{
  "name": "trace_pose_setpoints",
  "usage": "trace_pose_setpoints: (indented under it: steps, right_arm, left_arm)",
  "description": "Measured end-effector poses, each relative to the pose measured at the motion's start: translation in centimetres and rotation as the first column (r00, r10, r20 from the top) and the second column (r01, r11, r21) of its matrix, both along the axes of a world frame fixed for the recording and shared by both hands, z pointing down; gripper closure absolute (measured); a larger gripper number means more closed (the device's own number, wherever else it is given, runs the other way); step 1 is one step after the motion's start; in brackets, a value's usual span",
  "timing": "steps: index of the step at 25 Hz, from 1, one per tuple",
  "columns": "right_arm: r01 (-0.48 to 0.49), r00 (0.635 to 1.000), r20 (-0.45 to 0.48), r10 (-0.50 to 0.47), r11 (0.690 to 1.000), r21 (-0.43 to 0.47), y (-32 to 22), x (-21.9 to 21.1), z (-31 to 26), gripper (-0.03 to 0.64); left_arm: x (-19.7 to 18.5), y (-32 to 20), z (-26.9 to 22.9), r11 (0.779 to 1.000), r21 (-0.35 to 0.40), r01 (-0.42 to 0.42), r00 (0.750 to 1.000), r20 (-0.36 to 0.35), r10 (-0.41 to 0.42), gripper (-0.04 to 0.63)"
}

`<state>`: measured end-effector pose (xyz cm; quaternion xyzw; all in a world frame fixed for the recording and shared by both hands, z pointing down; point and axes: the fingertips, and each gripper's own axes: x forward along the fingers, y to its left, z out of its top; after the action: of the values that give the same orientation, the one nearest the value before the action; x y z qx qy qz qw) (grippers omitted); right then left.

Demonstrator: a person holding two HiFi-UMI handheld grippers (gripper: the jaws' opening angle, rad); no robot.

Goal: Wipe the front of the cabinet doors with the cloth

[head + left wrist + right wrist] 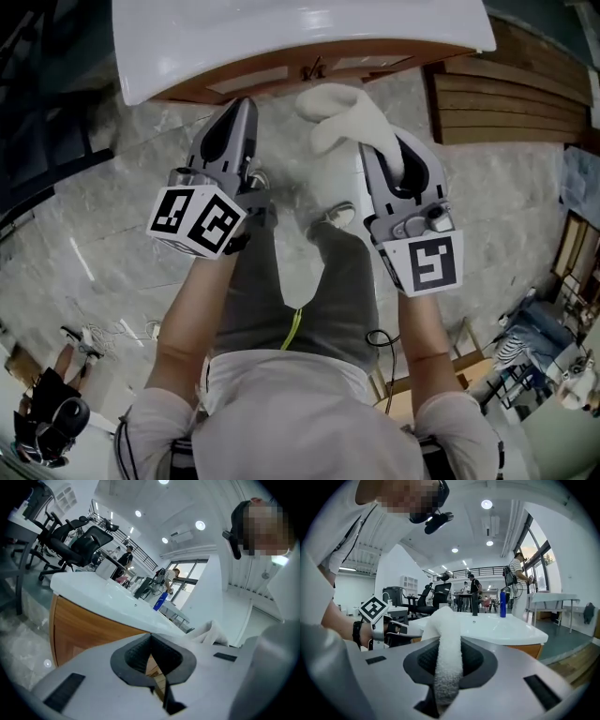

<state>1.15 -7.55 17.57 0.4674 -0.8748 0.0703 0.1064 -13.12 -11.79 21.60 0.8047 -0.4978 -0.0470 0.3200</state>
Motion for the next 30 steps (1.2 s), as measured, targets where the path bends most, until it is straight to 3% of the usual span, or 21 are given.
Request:
trace_pose_setpoints:
  steps: [17,23,30]
  right_arm:
    - [0.022,0.998,0.06,-0.028,0.995,0.093,-4.1,1.3,13.9,0.535]
    - [0.002,0.993,0.12,-0.019,0.99,0.141,-4.9,0.9,15.8,0.535]
    - [0.002,0.993,0.111,-0.027,0.977,0.215,-6.3,1.7,17.4,0.535]
  left_arm:
    - [2.9,-1.5,13.1,1.0,0.014,-0.026,0.999,0.02,0.026,0.578]
    - [2.8,-1.1,14.8,0.998,0.054,-0.045,0.999,0.033,0.043,0.578]
    - [3.3,-1.3,17.5,0.994,0.093,-0.059,0.998,0.027,0.057,0.578]
